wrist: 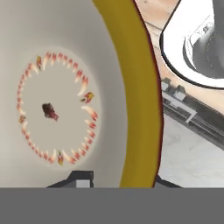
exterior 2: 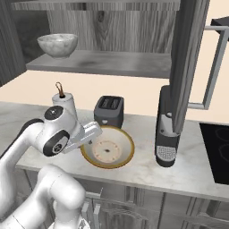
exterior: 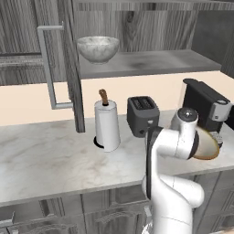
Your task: Open the cabinet. Pick the bowls from the counter and place them in the cabinet. Then close the cabinet.
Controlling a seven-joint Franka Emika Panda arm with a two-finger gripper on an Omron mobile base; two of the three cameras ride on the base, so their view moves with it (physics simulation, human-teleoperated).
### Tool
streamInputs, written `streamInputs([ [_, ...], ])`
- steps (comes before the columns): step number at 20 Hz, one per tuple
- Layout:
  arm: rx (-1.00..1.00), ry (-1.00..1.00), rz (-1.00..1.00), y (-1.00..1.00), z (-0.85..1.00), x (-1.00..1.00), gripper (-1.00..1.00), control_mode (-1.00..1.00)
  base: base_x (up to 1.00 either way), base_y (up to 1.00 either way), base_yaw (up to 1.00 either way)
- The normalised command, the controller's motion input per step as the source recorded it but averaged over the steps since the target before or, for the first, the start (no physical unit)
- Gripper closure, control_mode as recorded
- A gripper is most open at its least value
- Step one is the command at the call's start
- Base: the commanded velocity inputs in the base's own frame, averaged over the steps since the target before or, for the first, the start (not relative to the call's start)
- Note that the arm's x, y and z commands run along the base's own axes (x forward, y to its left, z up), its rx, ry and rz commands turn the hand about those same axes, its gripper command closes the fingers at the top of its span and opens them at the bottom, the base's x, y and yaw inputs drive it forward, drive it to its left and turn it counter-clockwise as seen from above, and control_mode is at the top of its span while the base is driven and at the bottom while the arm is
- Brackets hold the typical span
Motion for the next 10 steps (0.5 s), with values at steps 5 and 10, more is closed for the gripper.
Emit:
streamInputs([
  [5,-0.03,0.14,0.05,0.0,0.6,-0.83,1.0,-1.0,0.0,0.0,0.0],
  [10,0.0,0.01,0.15,0.0,0.62,-0.81,1.0,-1.0,0.0,0.0,0.0],
])
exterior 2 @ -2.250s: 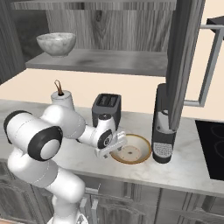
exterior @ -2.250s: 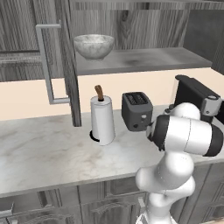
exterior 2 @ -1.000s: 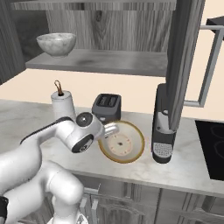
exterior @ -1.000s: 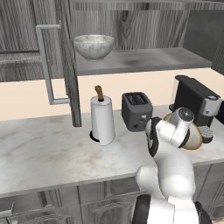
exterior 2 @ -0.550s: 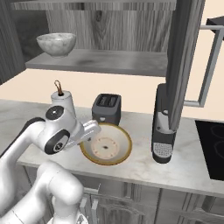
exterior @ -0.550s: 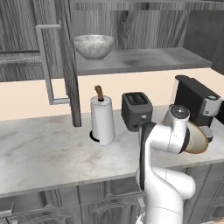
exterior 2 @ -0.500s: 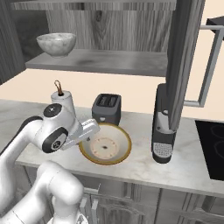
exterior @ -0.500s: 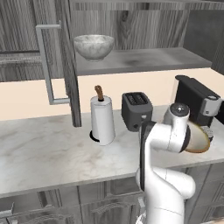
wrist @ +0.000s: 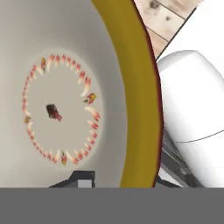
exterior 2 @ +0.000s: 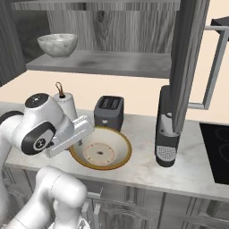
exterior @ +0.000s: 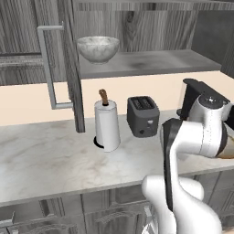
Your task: Open the cabinet. Pick the bowls from the counter and place them in the cabinet. Then close the cabinet.
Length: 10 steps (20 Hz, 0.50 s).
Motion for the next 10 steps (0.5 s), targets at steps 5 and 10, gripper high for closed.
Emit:
streamInputs([
  [5,0.0,0.0,0.19,0.11,0.49,-0.57,1.0,-1.0,0.0,0.0,0.0],
  [10,0.0,0.0,0.28,0.24,0.62,-0.5,1.0,-1.0,0.0,0.0,0.0],
])
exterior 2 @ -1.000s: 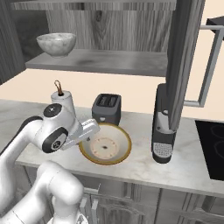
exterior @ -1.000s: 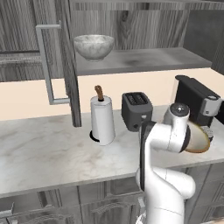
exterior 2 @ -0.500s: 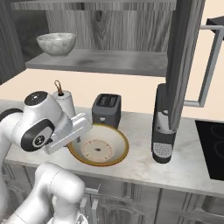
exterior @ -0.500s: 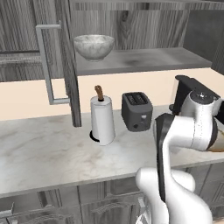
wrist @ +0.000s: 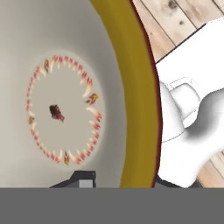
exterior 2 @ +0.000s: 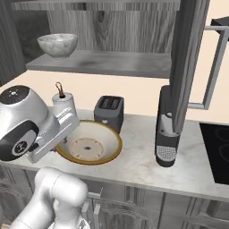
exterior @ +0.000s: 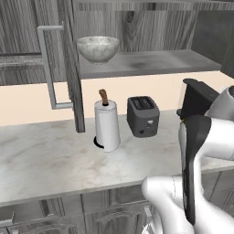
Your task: Open the cabinet. Pick the bowls from the counter and place them in the cabinet. Then close the cabinet.
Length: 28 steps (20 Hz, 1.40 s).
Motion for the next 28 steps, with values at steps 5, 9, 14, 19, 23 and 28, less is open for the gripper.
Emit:
streamInputs([
  [5,-0.01,-0.14,0.25,0.11,0.68,-0.38,1.0,-1.0,0.0,0.0,0.0],
  [9,-0.02,-0.24,0.21,0.0,0.63,-0.12,1.0,-1.0,0.0,0.0,0.0],
  [14,-0.03,-0.26,0.21,0.0,0.68,-0.06,1.0,-1.0,0.0,0.0,0.0],
  [19,-0.01,-0.18,0.22,0.05,0.45,0.0,1.0,-1.0,0.0,0.0,0.0],
  [23,-0.02,-0.21,0.13,0.0,0.12,0.0,1.0,-1.0,0.0,0.0,0.0],
  [28,-0.05,-0.15,0.02,0.02,0.0,0.12,1.0,-1.0,0.0,0.0,0.0],
])
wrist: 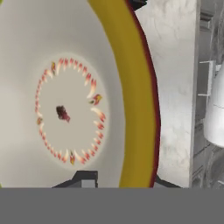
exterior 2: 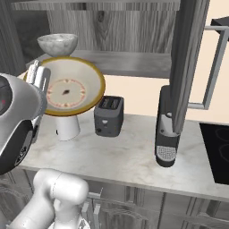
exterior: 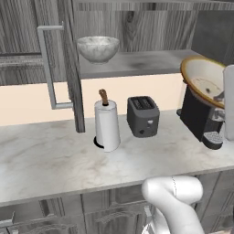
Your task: Open the cabinet. Pick the bowls from the counter and place them in the cabinet. Then close the cabinet.
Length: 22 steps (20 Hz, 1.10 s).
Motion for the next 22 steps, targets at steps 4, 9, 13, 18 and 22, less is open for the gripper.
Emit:
streamInputs([
  [4,-0.06,-0.13,0.0,0.06,0.0,0.31,1.0,-1.0,0.0,0.0,0.0],
  [9,-0.04,-0.04,0.0,0.06,0.0,0.46,1.0,-1.0,0.0,0.0,0.0],
  [13,-0.01,0.0,0.0,0.0,0.0,0.47,1.0,-1.0,0.0,0.0,0.0],
  [18,0.0,-0.01,0.0,0.0,0.0,0.61,1.0,-1.0,0.0,0.0,0.0],
  [22,0.0,-0.03,0.01,0.0,0.0,0.71,1.0,-1.0,0.0,0.0,0.0],
])
